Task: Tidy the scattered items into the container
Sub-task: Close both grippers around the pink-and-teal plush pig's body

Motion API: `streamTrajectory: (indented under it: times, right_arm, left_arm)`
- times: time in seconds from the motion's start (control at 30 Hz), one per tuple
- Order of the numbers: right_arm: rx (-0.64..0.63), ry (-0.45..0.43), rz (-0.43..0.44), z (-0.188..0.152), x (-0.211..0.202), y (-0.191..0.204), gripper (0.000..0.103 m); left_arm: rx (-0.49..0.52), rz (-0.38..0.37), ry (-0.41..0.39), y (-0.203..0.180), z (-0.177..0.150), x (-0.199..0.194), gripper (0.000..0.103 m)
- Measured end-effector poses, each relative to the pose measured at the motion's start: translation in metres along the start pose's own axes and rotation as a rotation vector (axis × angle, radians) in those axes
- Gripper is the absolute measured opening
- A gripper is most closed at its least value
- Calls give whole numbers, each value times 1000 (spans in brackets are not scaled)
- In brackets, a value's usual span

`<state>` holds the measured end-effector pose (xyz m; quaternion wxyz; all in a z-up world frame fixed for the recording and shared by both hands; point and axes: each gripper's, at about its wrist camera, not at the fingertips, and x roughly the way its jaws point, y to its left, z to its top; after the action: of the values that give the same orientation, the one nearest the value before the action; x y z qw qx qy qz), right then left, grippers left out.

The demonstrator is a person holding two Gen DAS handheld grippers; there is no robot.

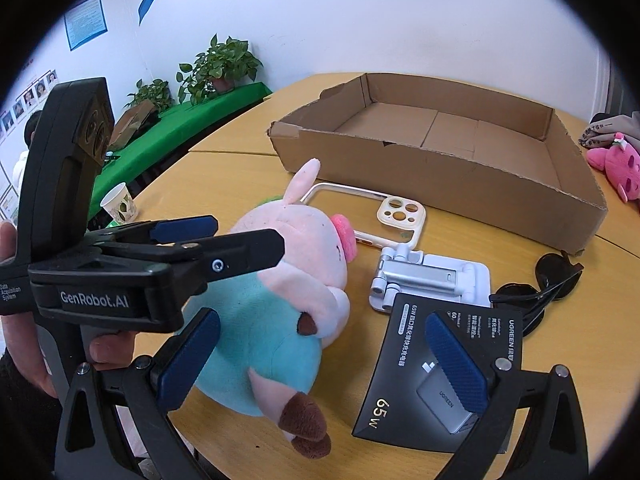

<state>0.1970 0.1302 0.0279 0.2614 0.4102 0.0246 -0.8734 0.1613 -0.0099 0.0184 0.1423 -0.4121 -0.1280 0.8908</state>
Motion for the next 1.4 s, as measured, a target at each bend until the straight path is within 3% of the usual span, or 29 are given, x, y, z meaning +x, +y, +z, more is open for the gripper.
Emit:
streamTrajectory:
  times: [0.47,0.87,1.23,1.4]
  right_arm:
    - [12,38,106,0,10,5,102]
    - [16,106,202,-8,37,20,101]
    - [-2,98,240,-7,32,27,82]
    - [1,48,242,0,17,29,79]
  left_arm:
    - [-34,-14,52,10,-2,8,102]
    - [-50,-71,96,17,-5,8,91]
    - [-21,-104,87,15,-7,-9,74]
    - [8,-108,58,7,5,-24,70]
